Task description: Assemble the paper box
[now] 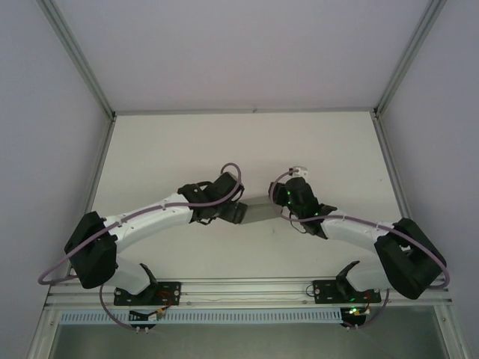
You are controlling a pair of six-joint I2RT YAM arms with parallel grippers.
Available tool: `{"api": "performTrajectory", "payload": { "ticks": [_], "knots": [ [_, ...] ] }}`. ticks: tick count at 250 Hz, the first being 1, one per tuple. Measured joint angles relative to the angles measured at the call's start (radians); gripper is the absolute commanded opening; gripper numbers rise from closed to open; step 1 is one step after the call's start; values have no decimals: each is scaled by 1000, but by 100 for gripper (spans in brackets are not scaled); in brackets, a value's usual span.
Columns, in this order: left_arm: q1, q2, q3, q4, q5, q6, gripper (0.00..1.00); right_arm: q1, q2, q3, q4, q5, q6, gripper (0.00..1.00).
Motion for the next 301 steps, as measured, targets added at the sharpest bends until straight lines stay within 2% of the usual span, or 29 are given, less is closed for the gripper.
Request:
{"api": "performTrajectory", "payload": {
  "ticks": [40, 87, 131, 144, 174, 196, 213, 248, 259, 284, 301],
  "knots": [
    [23, 2, 13, -35, 103, 21, 100, 8, 45, -47, 179, 18, -44, 48],
    [23, 1, 51, -64, 250, 25, 100, 33, 78, -67, 282, 34, -83, 47],
    [38, 0, 106, -72, 257, -21, 100, 39, 62, -98, 320, 36, -103, 47],
    [54, -1, 107, -71, 253, -39, 96, 39, 60, -100, 320, 37, -105, 47],
    [101, -1, 83, -40, 252, -61, 93, 39, 60, -100, 319, 37, -106, 47],
    [117, -1, 32, -10, 259, -71, 84, 41, 60, -99, 317, 42, -105, 47],
    [121, 0, -21, 27, 279, -91, 69, 43, 60, -98, 314, 43, -105, 47],
    [145, -19, -97, 156, 362, -147, 54, 45, 68, -90, 307, 47, -103, 46],
    [155, -27, -119, 193, 386, -159, 48, 45, 75, -91, 317, 47, -100, 43],
    [163, -51, -184, 304, 426, -191, 21, 45, 101, -105, 384, 43, -101, 36],
    [163, -66, -226, 372, 434, -201, 14, 45, 126, -121, 453, 37, -105, 31]
  ]
}}
